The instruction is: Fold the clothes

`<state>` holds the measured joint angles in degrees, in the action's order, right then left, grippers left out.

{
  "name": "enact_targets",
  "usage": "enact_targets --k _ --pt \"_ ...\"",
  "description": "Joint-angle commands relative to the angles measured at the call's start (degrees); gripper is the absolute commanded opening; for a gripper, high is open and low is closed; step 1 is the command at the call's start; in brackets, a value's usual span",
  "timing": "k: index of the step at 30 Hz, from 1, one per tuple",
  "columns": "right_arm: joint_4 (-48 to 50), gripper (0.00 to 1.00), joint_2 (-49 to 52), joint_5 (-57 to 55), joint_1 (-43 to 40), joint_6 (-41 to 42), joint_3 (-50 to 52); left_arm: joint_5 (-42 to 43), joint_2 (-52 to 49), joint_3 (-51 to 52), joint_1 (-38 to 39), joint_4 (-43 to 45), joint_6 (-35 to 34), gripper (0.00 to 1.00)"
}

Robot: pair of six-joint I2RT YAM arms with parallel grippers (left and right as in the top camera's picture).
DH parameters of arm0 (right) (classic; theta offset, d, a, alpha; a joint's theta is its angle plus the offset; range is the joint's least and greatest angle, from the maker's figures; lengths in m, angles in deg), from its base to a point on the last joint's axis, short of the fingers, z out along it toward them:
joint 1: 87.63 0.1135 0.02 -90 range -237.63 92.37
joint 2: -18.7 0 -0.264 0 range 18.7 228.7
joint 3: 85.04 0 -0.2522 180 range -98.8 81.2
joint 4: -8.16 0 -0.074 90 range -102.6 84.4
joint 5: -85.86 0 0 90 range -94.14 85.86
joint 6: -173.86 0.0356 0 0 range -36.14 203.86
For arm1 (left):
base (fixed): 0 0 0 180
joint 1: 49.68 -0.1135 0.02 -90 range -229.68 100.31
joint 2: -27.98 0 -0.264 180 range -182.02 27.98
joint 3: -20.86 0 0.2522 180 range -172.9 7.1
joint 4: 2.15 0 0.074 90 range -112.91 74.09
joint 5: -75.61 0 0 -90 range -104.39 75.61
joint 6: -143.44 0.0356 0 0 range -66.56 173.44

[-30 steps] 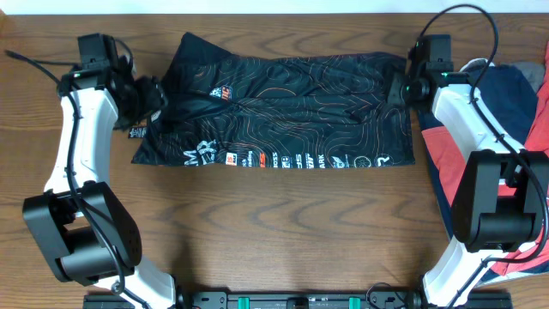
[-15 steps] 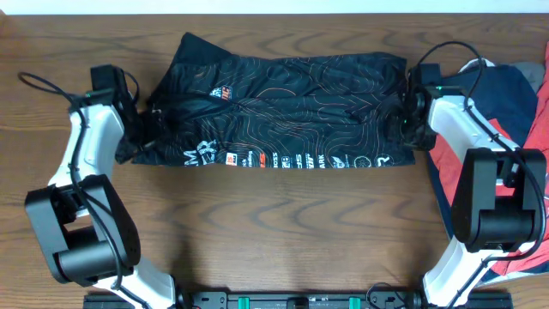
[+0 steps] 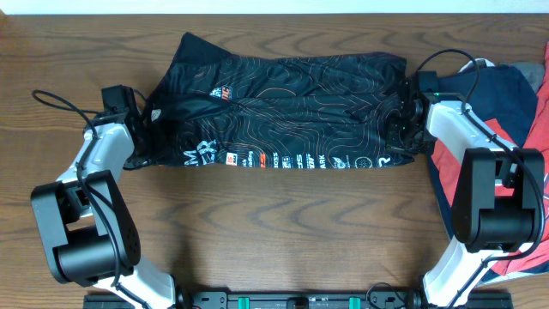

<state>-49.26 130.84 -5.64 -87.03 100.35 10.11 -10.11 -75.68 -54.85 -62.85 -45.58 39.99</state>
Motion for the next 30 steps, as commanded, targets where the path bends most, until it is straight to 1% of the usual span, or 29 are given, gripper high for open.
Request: enact_targets --k 1,2,3,6,10,16,18,20,21,22,24,25,26,30 --pt "-0.1 0.01 0.8 -0.4 0.2 0.2 0.5 -0.8 0.4 1.1 -0.1 0.0 0.8 0.19" --pt "-0.3 0.01 0.8 -0.4 0.2 0.2 0.5 -1.2 0.4 1.3 -0.1 -0.2 0.8 0.08" --pt "-0.5 0.01 0.8 -0.5 0.2 0.2 0.5 -1.6 0.4 1.4 -0.1 -0.7 0.7 0.06" --pt "-1.1 0.01 0.8 -0.5 0.2 0.2 0.5 -4.0 0.4 1.4 -0.2 -2.6 0.7 0.06" --pt "-1.7 0.01 0.8 -0.5 0.2 0.2 0.5 -5.0 0.4 1.4 -1.2 -5.4 0.7 0.06" --pt "-3.6 0.01 0.8 -0.7 0.2 0.2 0.5 -4.9 0.4 1.4 -4.0 -7.8 -2.5 0.06" --pt "-3.7 0.01 0.8 -0.7 0.2 0.2 0.5 -3.3 0.4 1.4 -4.4 -7.3 -2.5 0.06" --pt "-3.6 0.01 0.8 -0.7 0.1 0.2 0.5 0.1 0.4 1.4 -4.4 -6.4 -2.4 0.07" --pt "-3.7 0.01 0.8 -0.7 0.1 0.2 0.5 2.2 0.4 1.4 -4.4 -6.0 -2.4 0.13" --pt "-3.7 0.01 0.8 -0.6 0.1 0.2 0.5 3.7 0.4 1.4 -4.4 -5.6 -2.4 0.31" --pt "-3.7 0.01 0.8 -0.7 0.1 0.2 0.5 6.1 0.4 1.4 -4.4 -4.9 -1.8 0.49" --pt "-3.7 0.01 0.8 -0.7 0.1 0.2 0.5 6.6 0.4 1.4 -4.4 -4.7 -1.6 0.53" --pt "-3.7 0.01 0.8 -0.7 0.1 0.2 0.5 6.7 0.4 1.4 -4.4 -4.7 -1.6 0.55" --pt "-3.5 0.01 0.8 -0.9 0.1 0.2 0.5 6.7 0.4 1.4 -4.4 -3.8 -1.6 0.57"
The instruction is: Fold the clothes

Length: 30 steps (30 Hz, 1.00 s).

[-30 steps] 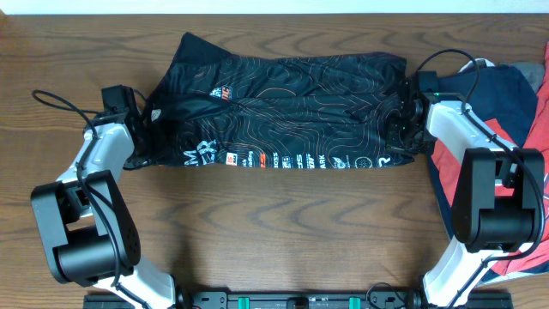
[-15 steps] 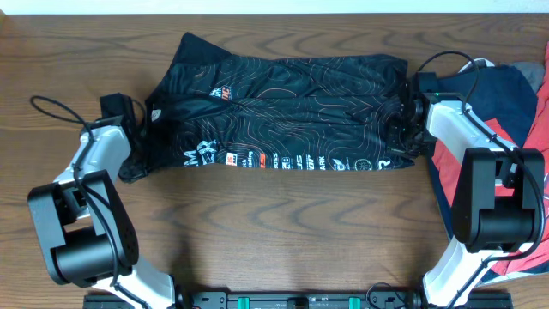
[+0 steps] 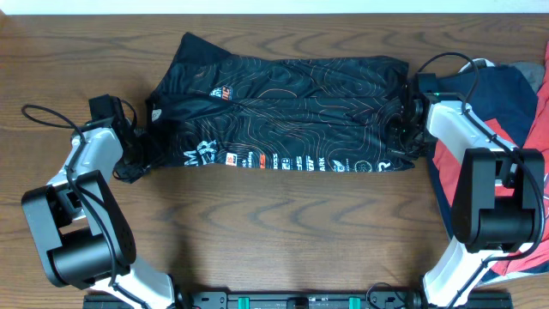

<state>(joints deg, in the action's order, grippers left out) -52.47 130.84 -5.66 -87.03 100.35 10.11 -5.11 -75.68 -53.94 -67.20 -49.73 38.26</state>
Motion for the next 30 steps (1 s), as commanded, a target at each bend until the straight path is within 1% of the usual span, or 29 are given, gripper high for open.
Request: enact_targets --k 1,5,9,14,15,17,18,21,24,28,30 --pt "-0.3 0.01 0.8 -0.9 0.1 0.2 0.5 1.7 0.4 0.5 0.0 0.8 0.1 0.57" --pt "-0.3 0.01 0.8 -1.1 0.0 0.2 0.5 1.6 0.4 0.5 0.0 3.4 0.1 0.57" --pt "-0.5 0.01 0.8 -1.1 -0.1 0.2 0.5 1.7 0.1 0.7 0.0 4.9 0.1 0.49" --pt "-0.6 0.01 0.8 -1.0 -0.2 0.2 0.5 1.2 -1.7 1.3 0.0 5.3 0.1 0.49" --pt "-0.6 0.01 0.8 -1.1 -0.2 0.2 0.5 1.2 -2.1 1.3 0.0 5.5 0.1 0.45" --pt "-0.6 0.01 0.8 -1.0 -0.2 0.2 0.5 1.2 -2.3 1.3 0.0 5.6 0.1 0.22" --pt "-0.7 0.01 0.8 -1.1 -0.2 0.2 0.5 1.2 -2.3 1.2 0.0 5.5 0.1 0.06" --pt "-0.9 0.01 0.8 -1.0 -0.2 0.2 0.5 0.9 -1.8 1.2 -0.2 4.8 0.1 0.06" --pt "-1.7 0.01 0.8 -1.0 -0.2 0.2 0.5 -1.2 -0.4 1.2 -1.1 1.4 -0.9 0.06" --pt "-5.1 0.01 0.8 -0.7 -0.2 0.2 0.5 -1.0 2.3 1.2 -3.1 -7.6 -3.4 0.06" --pt "-7.1 0.01 0.8 -0.6 -0.2 0.2 0.5 -1.0 3.7 1.2 -3.8 -13.1 -3.4 0.06"
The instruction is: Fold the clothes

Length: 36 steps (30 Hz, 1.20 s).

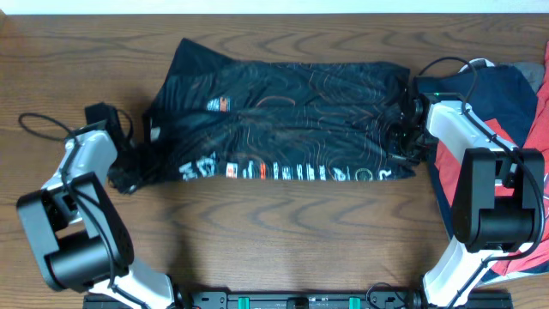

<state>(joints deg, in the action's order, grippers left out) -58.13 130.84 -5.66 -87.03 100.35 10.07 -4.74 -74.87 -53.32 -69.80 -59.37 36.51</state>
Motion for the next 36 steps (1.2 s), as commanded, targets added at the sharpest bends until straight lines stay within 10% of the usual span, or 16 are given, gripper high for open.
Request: enact_targets --k 1,19,23,27,36 --pt "-2.6 0.01 0.8 -0.6 -0.2 0.2 0.5 -1.4 3.7 0.6 -1.5 -6.1 -1.6 0.06" --pt "-16.4 0.05 -2.4 1.1 -0.2 0.2 0.4 -6.3 18.8 0.6 -4.7 -25.3 -3.8 0.06" --pt "-14.1 0.36 -6.1 1.4 -0.2 -0.9 0.1 -6.0 21.7 0.5 -4.7 -25.2 -3.8 0.63" --pt "-11.2 0.66 -11.4 1.4 -0.2 -1.4 -1.0 -5.7 22.7 -2.4 -4.7 -23.4 -3.8 0.65" --pt "-4.5 0.66 -19.6 8.0 -0.2 -4.0 -1.5 4.1 20.4 -5.9 1.5 3.2 0.9 0.69"
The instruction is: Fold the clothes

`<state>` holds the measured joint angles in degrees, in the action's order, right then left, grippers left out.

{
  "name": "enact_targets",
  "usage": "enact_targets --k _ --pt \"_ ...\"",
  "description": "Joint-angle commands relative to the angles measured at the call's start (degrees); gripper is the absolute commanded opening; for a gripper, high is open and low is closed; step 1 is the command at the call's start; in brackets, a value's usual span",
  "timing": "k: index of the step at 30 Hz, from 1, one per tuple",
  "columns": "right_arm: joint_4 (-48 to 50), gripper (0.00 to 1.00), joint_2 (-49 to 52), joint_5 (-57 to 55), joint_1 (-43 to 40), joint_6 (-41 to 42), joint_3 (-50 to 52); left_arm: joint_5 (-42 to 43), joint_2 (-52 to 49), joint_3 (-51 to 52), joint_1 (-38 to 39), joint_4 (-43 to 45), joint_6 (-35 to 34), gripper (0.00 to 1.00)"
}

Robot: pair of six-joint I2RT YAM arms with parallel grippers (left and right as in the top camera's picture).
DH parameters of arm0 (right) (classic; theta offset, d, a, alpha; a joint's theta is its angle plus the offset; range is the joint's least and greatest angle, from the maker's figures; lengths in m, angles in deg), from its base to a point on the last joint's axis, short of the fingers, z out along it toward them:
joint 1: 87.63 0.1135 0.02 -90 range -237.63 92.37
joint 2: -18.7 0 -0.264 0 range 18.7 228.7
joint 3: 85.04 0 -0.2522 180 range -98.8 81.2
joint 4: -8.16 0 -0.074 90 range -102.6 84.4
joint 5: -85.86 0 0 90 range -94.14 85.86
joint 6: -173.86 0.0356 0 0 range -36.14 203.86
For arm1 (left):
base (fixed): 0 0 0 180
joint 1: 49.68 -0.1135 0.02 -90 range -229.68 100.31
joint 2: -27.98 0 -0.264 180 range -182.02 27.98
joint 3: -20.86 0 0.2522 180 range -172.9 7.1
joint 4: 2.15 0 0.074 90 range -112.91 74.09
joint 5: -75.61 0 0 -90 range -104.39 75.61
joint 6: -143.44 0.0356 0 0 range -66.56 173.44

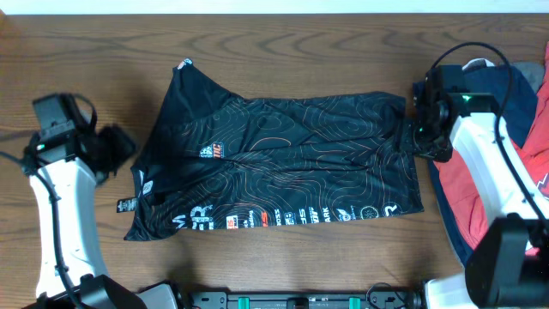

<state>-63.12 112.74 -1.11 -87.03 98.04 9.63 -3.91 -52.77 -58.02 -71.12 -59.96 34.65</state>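
A black jersey [283, 163] with thin orange contour lines and a row of white logos along its front hem lies spread on the wooden table [283, 266]. My right gripper [422, 129] is at the jersey's right edge, where the cloth bunches up toward it, and looks shut on that edge. My left gripper [120, 148] hovers just off the jersey's left edge. The overhead view does not show its jaws or whether cloth is between them.
A pile of red, navy and white clothes [515, 137] lies at the right edge, under and behind the right arm. The table's far edge runs along the top of the view. The arm bases stand at the front corners.
The jersey has shifted toward the front and lies wider and flatter, its left side fanned out. Both arms stand higher. The left gripper has moved left and off the jersey's edge.
The jersey first lay as a narrow band at the back, a gripper at each end. Over the following moments the left gripper worked outward along the left edge while the right stayed put. Now the jersey lies spread nearer the front.
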Motion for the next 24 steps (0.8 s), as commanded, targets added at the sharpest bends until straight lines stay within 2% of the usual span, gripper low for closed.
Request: enact_targets --k 1,4,8,16,24 --pt "0.5 0.67 -1.6 3.5 -0.2 -1.9 -1.0 3.5 -2.6 -1.2 3.9 6.7 3.8 0.70" --pt "0.3 0.72 -1.7 3.5 -0.1 -2.7 -1.0 3.7 -7.2 -1.2 7.4 15.5 7.6 0.70" --pt "0.2 0.73 -1.7 3.6 0.2 -2.7 -1.0 3.7 -15.4 -2.8 10.5 23.9 13.1 0.73" --pt "0.1 0.73 -1.7 3.7 0.2 -2.7 -1.0 3.5 -32.4 -13.3 11.4 28.9 14.8 0.75" --pt "0.2 0.73 -1.7 3.7 0.2 -2.7 -1.0 4.1 -40.0 -15.4 12.5 35.5 16.2 0.75"
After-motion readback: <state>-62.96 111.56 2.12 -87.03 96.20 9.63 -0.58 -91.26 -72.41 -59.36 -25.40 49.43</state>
